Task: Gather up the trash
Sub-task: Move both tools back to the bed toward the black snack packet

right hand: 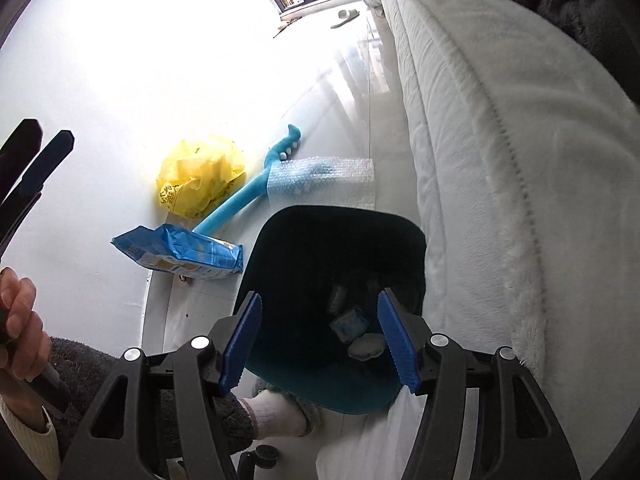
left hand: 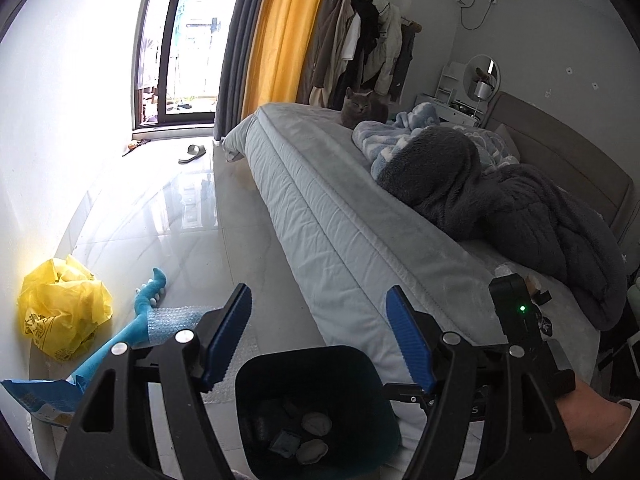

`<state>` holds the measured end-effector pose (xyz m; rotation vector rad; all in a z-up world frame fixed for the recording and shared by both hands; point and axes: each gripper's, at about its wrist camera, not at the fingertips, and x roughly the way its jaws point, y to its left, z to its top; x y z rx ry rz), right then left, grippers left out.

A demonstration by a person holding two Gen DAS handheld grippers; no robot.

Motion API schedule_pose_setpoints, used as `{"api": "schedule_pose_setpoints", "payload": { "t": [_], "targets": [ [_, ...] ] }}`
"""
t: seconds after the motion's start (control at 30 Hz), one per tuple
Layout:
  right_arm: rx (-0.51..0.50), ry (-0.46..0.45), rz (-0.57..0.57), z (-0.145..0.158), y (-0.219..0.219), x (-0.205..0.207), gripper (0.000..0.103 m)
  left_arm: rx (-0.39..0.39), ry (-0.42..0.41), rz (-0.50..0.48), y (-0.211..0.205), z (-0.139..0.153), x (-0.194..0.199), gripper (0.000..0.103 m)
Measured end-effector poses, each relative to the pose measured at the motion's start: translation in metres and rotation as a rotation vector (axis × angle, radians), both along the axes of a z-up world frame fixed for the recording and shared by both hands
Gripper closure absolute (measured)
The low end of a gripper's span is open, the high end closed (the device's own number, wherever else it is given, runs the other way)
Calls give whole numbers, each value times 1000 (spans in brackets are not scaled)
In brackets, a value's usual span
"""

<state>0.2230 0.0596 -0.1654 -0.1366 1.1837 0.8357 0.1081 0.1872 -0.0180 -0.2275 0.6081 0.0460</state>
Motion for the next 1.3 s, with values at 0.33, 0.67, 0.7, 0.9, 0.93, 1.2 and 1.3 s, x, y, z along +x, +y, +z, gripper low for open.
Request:
{"api": "schedule_pose_setpoints", "payload": {
  "t": [0.33,0.67,0.7,0.9,0.93,1.2,1.3],
  "targets": [
    [115,-165,-5,54,-41,5,34,9,-37,-93,-52,18,20,31],
    [149,-338,-154,96,-115,22,28,3,-49,-187,-104,21,40,23],
    [134,-361,-177,98,-123,24,28,2,-47,-197,-109,19,42,22],
    [51,-437,-295,96,-172,38,17,10,-22,-227,-137,8,55,18],
    [49,-435,-312,95,-180,41,17,12,-20,-232,-141,7,56,16],
    [-40,-487,-423,86,-230,46,13,52,29,-283,-183,-9,72,11],
    [-68,-485,-453,81,-243,50,13,52,47,-310,-199,-16,77,9]
  ]
}}
